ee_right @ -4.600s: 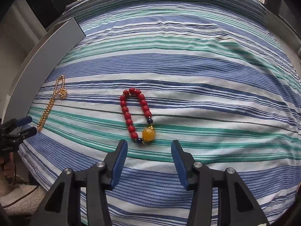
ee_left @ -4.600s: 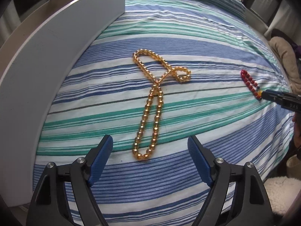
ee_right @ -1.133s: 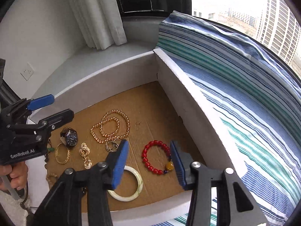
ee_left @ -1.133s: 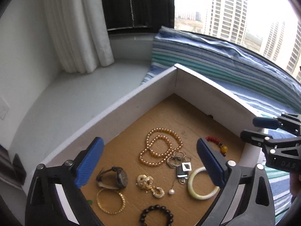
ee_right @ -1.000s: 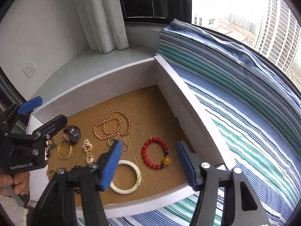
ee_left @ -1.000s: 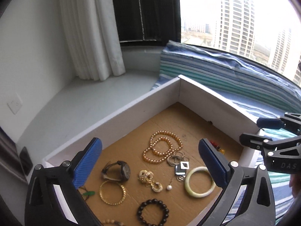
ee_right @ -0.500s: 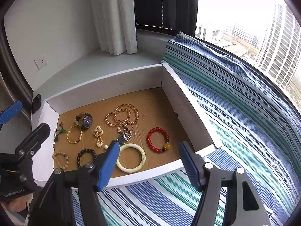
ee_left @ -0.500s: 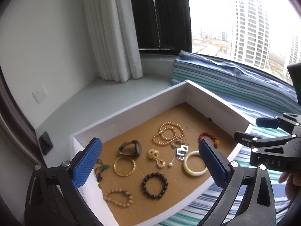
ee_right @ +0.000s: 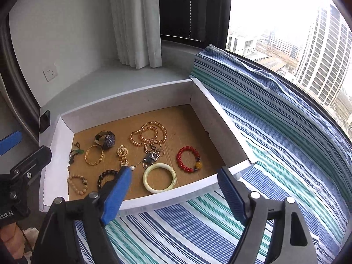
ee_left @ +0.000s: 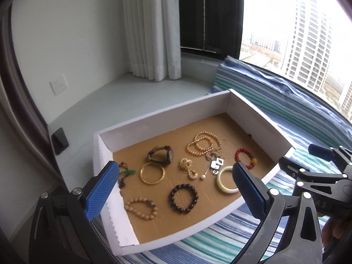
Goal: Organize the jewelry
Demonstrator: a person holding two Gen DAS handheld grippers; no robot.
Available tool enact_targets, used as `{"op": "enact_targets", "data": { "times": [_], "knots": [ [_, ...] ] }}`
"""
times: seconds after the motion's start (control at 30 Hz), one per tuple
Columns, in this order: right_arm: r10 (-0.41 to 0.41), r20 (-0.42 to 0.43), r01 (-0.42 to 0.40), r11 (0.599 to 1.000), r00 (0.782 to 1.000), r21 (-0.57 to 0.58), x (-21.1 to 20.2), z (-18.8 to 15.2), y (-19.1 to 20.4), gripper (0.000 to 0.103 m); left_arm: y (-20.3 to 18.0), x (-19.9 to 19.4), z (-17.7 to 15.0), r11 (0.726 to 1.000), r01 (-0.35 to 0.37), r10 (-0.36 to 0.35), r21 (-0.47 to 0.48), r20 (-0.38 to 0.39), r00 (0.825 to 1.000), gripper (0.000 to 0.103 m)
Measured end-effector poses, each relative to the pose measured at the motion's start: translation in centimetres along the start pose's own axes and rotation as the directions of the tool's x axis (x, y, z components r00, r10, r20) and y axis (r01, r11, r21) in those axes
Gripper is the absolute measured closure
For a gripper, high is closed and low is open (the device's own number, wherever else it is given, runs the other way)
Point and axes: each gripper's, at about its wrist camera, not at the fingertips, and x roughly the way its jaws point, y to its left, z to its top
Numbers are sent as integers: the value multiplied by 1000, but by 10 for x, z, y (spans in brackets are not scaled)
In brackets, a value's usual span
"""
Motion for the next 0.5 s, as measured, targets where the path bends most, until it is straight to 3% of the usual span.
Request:
{"op": "enact_targets", "data": {
  "times": [0.2,0.37,0.5],
  "knots": [
    [-5,3,5,1000,1000,16,-5,0,3,21,6,7,-1,999,28,-31,-33,-71,997,1],
    [-6,7,6,1000,1000,-5,-11,1,8,21,3,3,-2,998,-60,58,-27,-81,995,0],
    [11,2,-11,999,1000,-31,-16,2,15,21,7,0,-2,995,-72,65,-63,-102,993,0]
  ]
}}
